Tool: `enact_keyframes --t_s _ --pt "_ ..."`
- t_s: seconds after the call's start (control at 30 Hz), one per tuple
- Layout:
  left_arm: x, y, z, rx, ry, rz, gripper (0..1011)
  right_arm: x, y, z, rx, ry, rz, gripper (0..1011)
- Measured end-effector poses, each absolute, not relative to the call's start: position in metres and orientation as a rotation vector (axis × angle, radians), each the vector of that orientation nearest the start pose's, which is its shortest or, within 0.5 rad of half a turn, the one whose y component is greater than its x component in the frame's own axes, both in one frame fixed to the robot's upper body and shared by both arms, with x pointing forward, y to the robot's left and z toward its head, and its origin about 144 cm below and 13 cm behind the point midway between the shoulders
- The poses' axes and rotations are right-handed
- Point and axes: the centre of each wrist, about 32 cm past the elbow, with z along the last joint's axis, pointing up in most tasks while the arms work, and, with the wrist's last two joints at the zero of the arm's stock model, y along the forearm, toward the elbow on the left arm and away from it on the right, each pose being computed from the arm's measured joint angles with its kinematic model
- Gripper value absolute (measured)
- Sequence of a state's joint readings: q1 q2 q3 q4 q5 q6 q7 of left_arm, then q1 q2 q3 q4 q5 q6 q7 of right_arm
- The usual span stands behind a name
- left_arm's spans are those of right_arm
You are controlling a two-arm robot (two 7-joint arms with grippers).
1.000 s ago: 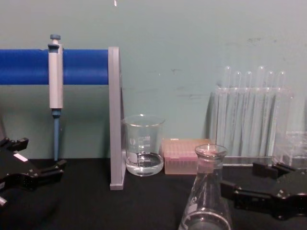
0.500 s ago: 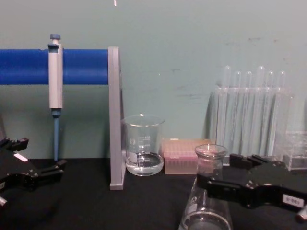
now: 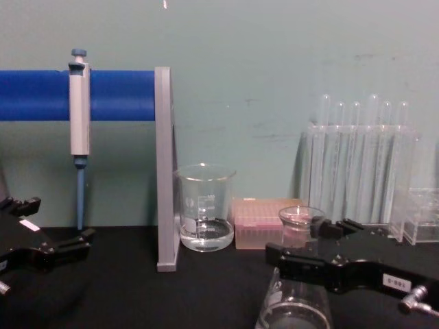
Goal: Grasp the erlenmeyer flask with one hand, shake it three times, then place it back.
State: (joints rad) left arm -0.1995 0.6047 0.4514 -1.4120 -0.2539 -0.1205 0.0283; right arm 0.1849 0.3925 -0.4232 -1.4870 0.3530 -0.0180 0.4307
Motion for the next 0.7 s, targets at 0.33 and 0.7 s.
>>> enact_keyframes --t_s 0.33,0.7 --pt "0.489 0.31 1.14 0.304 -0.285 1.248 1001 0.496 -0.223 1.147 -0.094 -0.028 -0.784 1000" --pt "0.489 0.31 1.14 0.304 -0.285 1.248 1001 0.5 -0.22 1.145 -0.095 -0.035 -0.784 1000"
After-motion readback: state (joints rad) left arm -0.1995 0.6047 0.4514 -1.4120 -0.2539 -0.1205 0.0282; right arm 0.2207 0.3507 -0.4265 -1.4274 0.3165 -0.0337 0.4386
